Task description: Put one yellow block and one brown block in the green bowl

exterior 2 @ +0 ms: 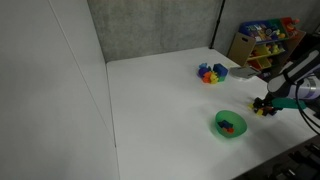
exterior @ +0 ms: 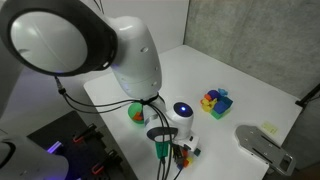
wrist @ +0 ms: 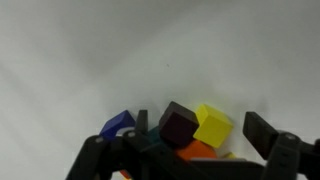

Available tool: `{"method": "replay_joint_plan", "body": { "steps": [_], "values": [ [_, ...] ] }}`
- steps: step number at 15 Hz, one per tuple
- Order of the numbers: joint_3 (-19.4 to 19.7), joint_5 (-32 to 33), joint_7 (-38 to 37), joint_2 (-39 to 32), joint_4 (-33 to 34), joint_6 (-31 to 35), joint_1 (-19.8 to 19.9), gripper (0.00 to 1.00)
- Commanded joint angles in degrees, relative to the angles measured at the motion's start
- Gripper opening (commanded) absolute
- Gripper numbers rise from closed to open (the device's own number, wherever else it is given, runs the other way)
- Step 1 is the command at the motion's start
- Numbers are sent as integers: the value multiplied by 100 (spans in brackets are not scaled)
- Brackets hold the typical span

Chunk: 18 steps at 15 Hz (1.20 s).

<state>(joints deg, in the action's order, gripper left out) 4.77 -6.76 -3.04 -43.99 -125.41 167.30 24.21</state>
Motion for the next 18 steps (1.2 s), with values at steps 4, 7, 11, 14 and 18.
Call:
{"method": "replay_joint_plan", "body": {
  "steps": [4,7,11,14,18],
  "values": [
    [-134,-214,229,6,99,-65,182,42],
    [-203,-209,263,307,-121,-87,151,31],
    [-314,-187,240,822,-523,-55,-100,31],
    [-386,-172,159,1342,-936,-35,-455,31],
    [-737,-268,192,2240,-1647,-38,-860,31]
  ]
}}
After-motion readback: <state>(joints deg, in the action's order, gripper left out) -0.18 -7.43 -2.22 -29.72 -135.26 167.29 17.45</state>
